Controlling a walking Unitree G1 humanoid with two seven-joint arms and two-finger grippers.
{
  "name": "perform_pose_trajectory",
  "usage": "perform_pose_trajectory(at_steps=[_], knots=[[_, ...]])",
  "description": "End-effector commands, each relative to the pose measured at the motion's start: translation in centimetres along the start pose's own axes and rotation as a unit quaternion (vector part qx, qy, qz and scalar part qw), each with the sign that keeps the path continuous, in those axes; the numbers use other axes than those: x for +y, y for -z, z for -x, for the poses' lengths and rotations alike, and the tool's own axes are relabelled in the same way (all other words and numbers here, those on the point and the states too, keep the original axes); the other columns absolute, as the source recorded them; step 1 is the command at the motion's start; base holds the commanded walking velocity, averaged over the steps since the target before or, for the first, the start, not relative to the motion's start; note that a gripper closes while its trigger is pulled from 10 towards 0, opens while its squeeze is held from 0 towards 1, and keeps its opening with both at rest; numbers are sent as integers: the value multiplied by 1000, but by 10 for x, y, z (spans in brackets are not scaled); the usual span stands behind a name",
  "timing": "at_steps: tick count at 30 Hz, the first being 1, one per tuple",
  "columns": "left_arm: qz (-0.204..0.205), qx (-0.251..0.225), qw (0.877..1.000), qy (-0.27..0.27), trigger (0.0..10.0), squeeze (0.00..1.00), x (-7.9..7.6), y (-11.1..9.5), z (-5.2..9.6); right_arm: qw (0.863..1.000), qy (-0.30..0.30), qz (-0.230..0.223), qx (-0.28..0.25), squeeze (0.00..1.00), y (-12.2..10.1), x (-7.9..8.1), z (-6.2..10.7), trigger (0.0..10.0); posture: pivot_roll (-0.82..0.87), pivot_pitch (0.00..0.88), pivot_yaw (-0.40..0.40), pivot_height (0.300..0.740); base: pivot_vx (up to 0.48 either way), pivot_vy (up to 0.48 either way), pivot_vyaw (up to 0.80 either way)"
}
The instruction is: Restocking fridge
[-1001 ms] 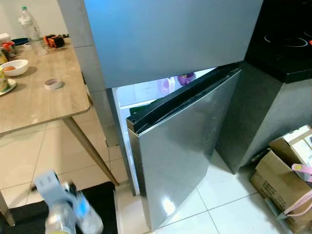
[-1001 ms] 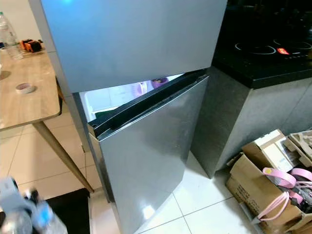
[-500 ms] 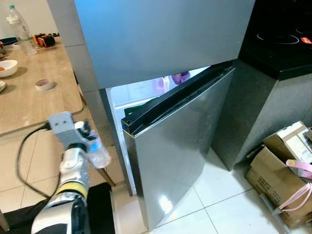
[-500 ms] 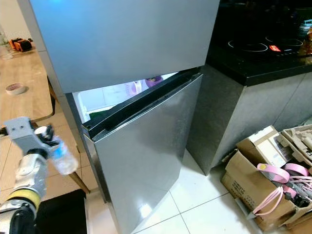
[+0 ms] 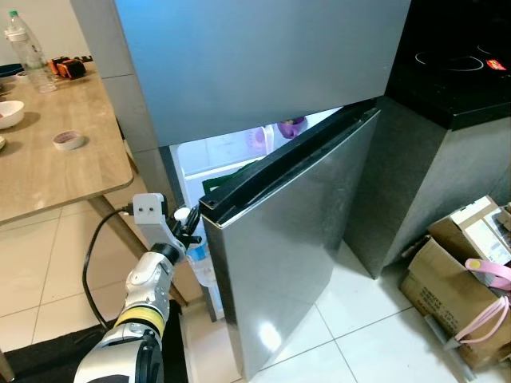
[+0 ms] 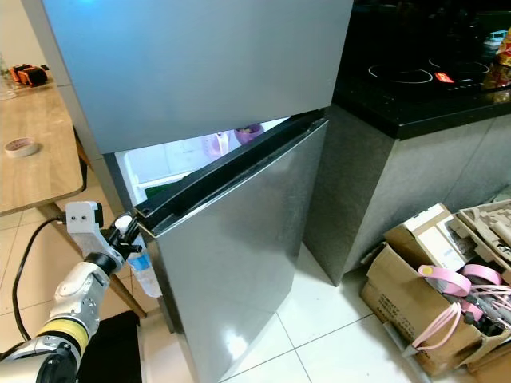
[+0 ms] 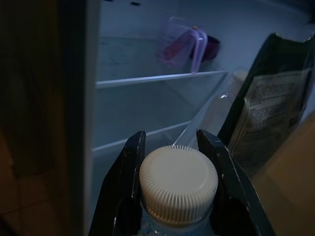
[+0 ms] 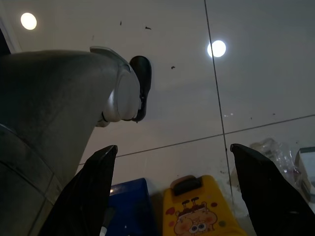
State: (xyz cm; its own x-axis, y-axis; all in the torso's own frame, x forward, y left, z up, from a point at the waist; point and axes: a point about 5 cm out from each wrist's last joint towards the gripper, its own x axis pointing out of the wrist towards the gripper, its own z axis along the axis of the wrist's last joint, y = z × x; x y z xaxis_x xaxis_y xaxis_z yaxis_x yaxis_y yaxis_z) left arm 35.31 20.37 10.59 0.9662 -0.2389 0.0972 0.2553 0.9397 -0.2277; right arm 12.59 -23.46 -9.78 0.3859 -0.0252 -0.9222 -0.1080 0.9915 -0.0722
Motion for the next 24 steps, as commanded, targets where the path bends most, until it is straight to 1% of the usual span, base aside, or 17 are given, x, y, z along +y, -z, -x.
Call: perform_pose_trajectory(at_steps=[1,2,3,4,5,9,10,11,13,14,16,17,18,19,20,23,24], knots=[[20,-8,999,24,10000,0,-10,4,-1,1000,3,-1,-1,0,0,-2,0,10000,-102,41,33,740,0,0,0],[33,-13,998,45,10000,0,-18,6,-2,1000,3,1,-1,0,0,-2,0,10000,-98,43,31,740,0,0,0],[33,-13,998,45,10000,0,-18,6,-2,1000,3,1,-1,0,0,-2,0,10000,-98,43,31,740,0,0,0],[53,-21,996,72,10000,0,-29,9,-3,1000,1,4,-1,0,-1,-2,0,10000,-96,45,30,740,0,0,0],[79,-27,991,107,10000,0,-43,14,-3,1000,0,9,1,0,0,-1,0,10000,-96,45,30,740,0,0,0],[165,-38,968,188,10000,0,-81,27,0,1000,-2,17,2,0,0,0,0,10000,-89,55,19,740,0,0,0],[165,-38,968,188,10000,0,-81,27,0,1000,-2,17,2,0,0,0,0,10000,-89,55,19,740,0,0,0],[182,-40,962,199,10000,0,-87,29,1,1000,-3,18,3,0,0,0,0,10000,-89,56,19,740,0,0,0],[226,-43,946,229,10000,0,-104,34,4,1000,-3,22,5,0,1,-1,0,10000,-87,57,16,740,0,0,0],[241,-41,937,249,10000,0,-114,36,7,1000,-3,24,6,0,2,-1,0,10000,-87,57,16,740,0,0,0],[253,-29,920,297,10000,0,-135,41,14,1000,-2,28,7,0,2,-2,1,10000,-88,57,12,740,0,0,0],[253,-29,920,297,10000,0,-135,41,14,1000,-2,28,7,0,2,-2,1,10000,-88,57,12,740,0,0,0],[258,-23,913,315,10000,0,-142,43,17,1000,-1,29,7,0,2,-2,1,10000,-88,59,9,740,0,0,0],[258,-23,913,315,10000,0,-142,43,17,1000,-1,29,7,0,2,-2,1,10000,-88,59,9,740,0,0,0],[258,-14,908,329,10000,0,-147,45,21,1000,-1,29,6,0,2,-2,1,10000,-88,59,9,740,0,0,0],[255,-6,908,331,10000,0,-147,49,23,1000,-1,28,6,0,1,-2,1,10000,-88,59,9,740,0,0,0],[247,9,916,317,10000,0,-141,55,26,1000,0,28,6,0,1,-2,1,10000,-88,61,9,740,0,0,0]])
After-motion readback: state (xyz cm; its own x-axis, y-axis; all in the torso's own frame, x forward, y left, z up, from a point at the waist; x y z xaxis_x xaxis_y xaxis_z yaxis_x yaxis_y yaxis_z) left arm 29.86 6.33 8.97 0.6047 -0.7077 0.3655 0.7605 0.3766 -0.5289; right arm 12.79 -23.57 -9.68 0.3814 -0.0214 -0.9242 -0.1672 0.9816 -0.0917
